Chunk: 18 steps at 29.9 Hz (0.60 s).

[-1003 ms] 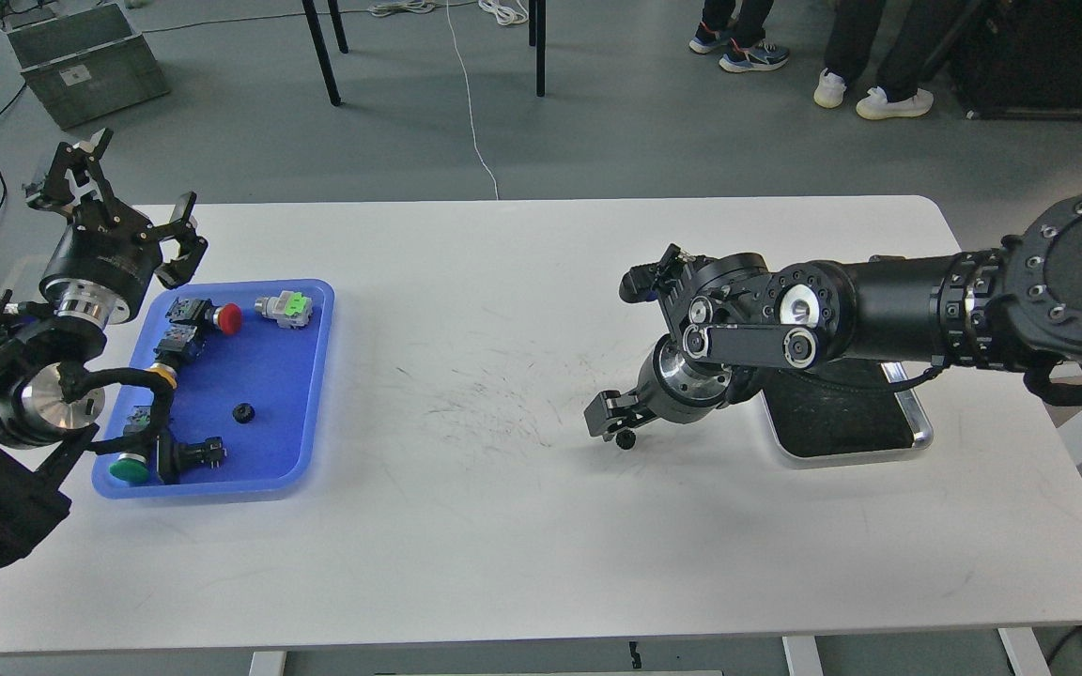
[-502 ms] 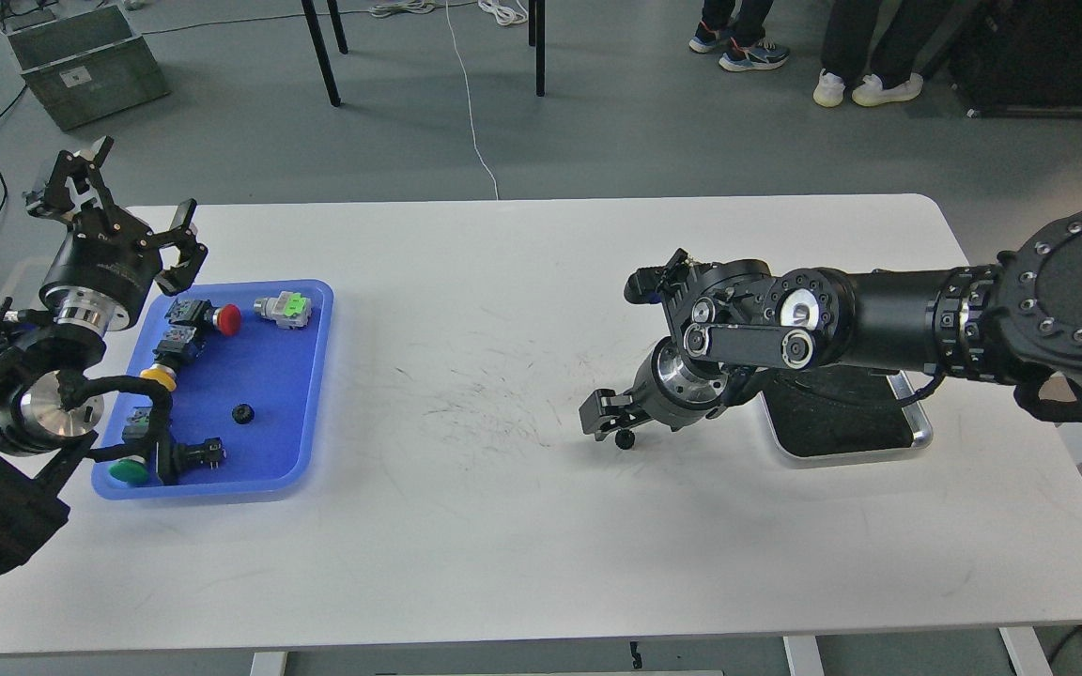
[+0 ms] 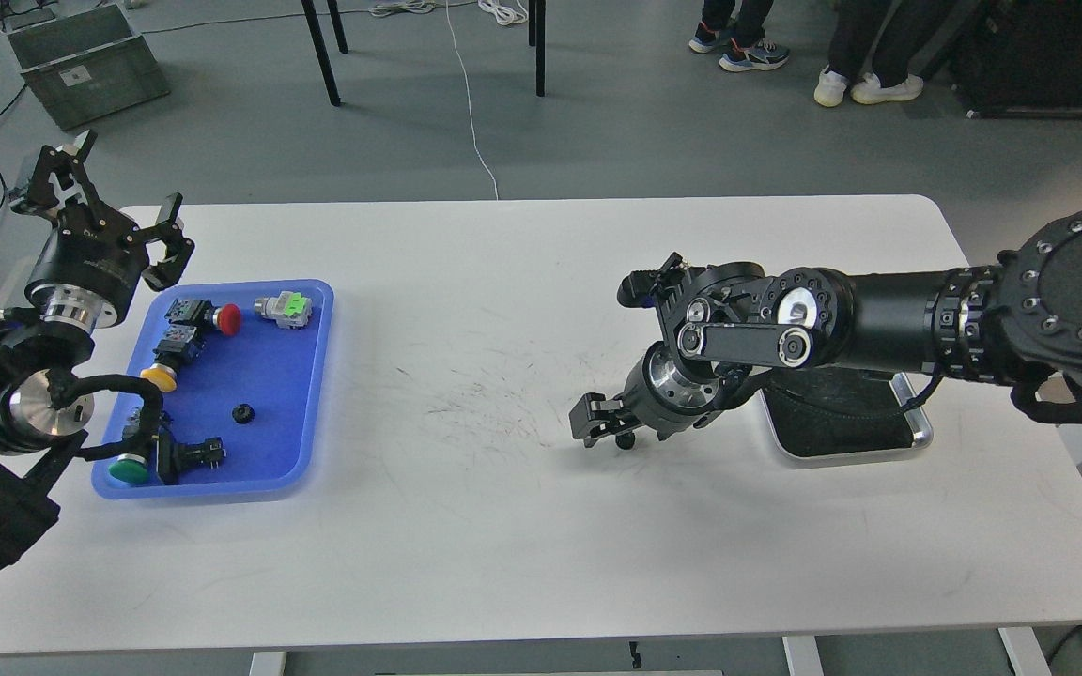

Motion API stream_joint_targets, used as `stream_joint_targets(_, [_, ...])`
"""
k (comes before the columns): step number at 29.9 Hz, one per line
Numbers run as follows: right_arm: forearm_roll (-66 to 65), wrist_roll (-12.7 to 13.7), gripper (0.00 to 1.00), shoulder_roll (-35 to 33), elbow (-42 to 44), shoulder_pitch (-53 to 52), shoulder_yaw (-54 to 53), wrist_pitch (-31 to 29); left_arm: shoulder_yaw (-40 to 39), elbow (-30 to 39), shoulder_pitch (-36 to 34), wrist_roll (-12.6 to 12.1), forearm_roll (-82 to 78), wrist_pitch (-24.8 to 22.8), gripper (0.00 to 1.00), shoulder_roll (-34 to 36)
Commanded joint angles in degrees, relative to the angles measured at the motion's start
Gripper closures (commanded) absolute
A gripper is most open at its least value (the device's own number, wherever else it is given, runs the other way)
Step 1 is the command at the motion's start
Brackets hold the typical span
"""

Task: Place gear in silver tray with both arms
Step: 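Close the right gripper on the black gear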

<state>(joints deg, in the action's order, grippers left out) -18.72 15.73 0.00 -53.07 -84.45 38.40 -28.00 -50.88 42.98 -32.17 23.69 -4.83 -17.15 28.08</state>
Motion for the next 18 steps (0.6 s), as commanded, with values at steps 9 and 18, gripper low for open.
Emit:
stream_joint_targets(9, [-1.58, 0.44, 0.31, 0.00, -0.01, 0.25, 0.09, 0.00, -0.01, 0.00, 0.09, 0.04, 0.00, 0.01, 0.02, 0.22])
stream_joint_targets(18, [-3.69, 0.44, 0.46, 0.00, -0.01, 0.69, 0.09, 0.00, -0.01, 0.00, 0.09, 0.04, 0.00, 0.01, 0.02, 0.22])
